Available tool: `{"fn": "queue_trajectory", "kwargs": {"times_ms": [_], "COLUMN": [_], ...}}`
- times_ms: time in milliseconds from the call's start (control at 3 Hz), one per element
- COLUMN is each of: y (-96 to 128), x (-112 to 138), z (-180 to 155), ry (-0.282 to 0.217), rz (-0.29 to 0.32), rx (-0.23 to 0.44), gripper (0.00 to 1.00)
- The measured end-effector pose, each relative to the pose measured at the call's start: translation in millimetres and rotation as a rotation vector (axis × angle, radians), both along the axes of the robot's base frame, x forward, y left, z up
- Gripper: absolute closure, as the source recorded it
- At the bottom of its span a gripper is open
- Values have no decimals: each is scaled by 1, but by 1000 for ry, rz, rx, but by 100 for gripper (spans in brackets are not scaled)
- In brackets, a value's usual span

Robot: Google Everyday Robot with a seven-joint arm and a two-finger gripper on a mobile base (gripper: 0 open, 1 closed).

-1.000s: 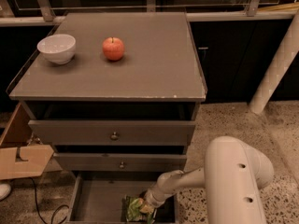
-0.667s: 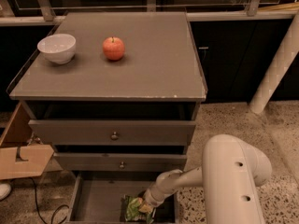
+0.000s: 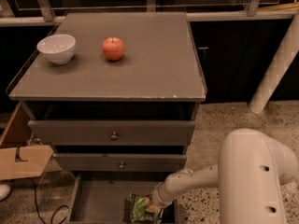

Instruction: Pick green jalapeno chip bag from bottom drawer and place on counter

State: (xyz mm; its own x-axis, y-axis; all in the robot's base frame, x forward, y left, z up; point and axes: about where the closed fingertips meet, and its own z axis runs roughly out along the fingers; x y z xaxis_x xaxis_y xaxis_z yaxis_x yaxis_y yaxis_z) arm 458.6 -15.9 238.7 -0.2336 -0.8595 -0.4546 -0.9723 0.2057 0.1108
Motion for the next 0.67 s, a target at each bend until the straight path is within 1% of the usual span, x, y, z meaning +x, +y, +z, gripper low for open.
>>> {"fn": "queue_trajectory", "kwargs": {"times_ms": [333, 667], "y": [-14, -15], "x": [-1, -2], "z": [33, 40], "ry": [-56, -66], "rz": [-8, -4], "rx": [-7, -8], "gripper": [100, 100]}}
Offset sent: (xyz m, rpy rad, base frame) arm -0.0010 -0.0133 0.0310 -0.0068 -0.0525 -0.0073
